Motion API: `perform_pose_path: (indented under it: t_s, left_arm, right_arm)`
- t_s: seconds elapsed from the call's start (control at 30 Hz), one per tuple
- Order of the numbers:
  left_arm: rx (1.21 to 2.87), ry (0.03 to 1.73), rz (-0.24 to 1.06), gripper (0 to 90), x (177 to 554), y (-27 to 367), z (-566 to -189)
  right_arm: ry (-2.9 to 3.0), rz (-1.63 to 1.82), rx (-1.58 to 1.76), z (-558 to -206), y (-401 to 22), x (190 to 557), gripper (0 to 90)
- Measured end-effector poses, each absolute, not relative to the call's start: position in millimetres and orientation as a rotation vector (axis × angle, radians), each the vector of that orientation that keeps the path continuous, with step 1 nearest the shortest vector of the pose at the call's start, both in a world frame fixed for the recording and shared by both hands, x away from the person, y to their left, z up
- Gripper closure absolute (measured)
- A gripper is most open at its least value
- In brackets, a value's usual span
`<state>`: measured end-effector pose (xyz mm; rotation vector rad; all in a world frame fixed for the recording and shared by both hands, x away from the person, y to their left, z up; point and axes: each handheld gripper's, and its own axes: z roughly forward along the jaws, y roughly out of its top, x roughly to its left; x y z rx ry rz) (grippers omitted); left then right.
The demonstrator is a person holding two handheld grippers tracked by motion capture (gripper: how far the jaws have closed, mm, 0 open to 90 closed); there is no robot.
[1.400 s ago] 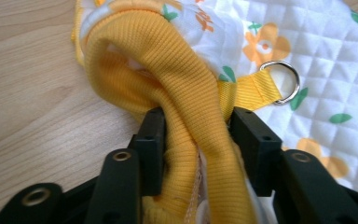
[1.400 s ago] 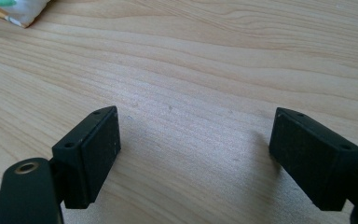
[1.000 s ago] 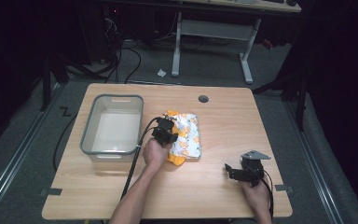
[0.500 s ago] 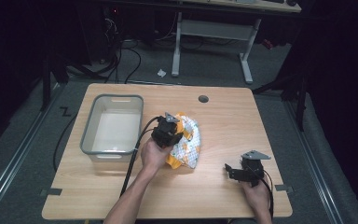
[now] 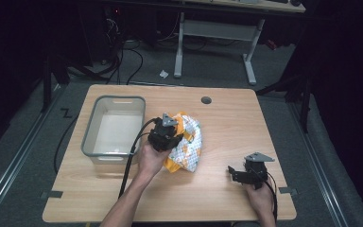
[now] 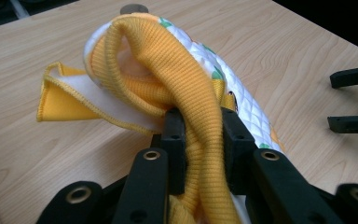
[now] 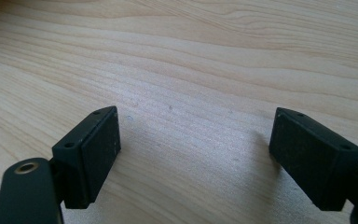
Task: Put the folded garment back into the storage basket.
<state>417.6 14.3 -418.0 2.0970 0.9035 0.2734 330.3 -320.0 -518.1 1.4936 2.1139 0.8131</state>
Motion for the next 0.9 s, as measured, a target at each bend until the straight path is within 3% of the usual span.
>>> perform_pose_path:
  t_s: [0.9]
  left_arm:
    - [1.970, 0.938, 0.271, 74.8, 415.2, 67.2, -385.9]
  right_arm:
    - [2.114, 0.813, 1.494, -518.1, -320.0, 330.3, 16.4]
